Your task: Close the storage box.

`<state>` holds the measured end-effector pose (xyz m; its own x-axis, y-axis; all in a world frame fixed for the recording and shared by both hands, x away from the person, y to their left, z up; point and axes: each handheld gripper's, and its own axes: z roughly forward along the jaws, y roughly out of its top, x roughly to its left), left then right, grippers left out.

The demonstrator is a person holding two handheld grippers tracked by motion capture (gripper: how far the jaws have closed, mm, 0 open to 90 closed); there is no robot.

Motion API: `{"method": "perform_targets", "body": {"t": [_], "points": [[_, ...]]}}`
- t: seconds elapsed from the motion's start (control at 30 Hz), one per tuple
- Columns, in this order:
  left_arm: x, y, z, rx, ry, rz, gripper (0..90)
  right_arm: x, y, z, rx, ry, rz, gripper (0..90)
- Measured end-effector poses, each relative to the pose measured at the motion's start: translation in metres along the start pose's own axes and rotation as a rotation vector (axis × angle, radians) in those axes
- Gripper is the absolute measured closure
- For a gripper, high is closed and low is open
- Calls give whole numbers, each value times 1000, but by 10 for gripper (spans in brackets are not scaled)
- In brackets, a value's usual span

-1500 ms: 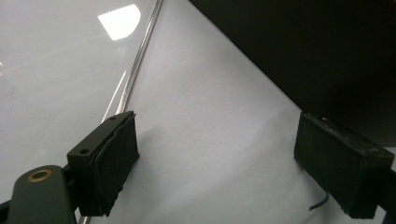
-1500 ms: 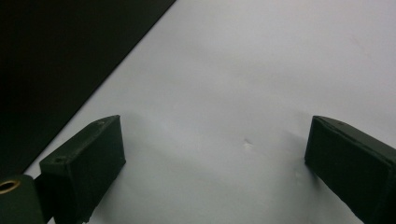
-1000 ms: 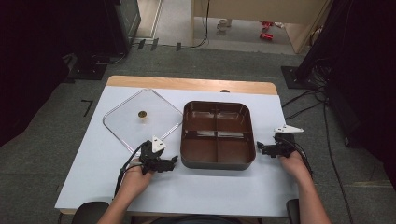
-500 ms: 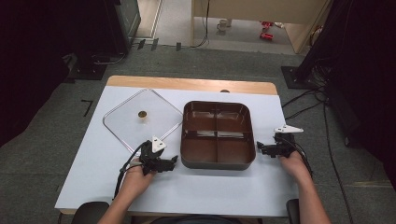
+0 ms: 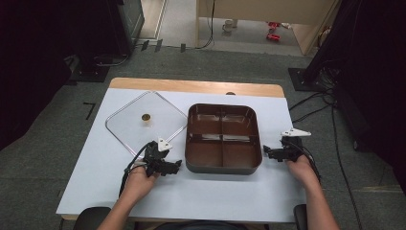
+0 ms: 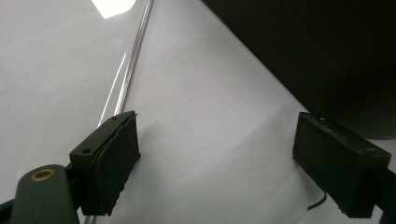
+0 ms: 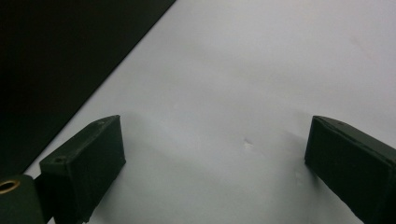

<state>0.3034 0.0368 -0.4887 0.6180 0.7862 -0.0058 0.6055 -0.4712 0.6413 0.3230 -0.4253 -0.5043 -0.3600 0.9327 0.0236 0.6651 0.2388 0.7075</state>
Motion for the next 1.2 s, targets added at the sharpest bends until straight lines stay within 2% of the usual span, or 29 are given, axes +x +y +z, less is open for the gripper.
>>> {"method": "perform_targets", "body": {"t": [0.07,0.2,0.27,0.37,0.53,0.67,0.97,1.13,1.2], "points": [[0,1,0,8,-1,0,144,0,0,0,0,0,0,43],[4,2,-6,7,-46,5,142,0,0,0,0,0,0,43],[7,2,-10,0,-57,28,142,0,0,0,0,0,-1,43],[9,4,-12,-3,-37,26,146,0,0,0,0,0,0,43],[14,7,-15,-14,-33,12,150,0,0,0,0,0,0,43],[19,9,-17,-35,-40,9,152,0,0,0,0,0,0,43],[30,14,-19,-45,-39,-5,174,0,0,0,0,0,0,43],[37,17,-20,-52,-42,-21,175,0,0,0,0,0,1,43],[41,17,-20,-56,-47,-41,190,0,0,0,0,1,1,43]]}}
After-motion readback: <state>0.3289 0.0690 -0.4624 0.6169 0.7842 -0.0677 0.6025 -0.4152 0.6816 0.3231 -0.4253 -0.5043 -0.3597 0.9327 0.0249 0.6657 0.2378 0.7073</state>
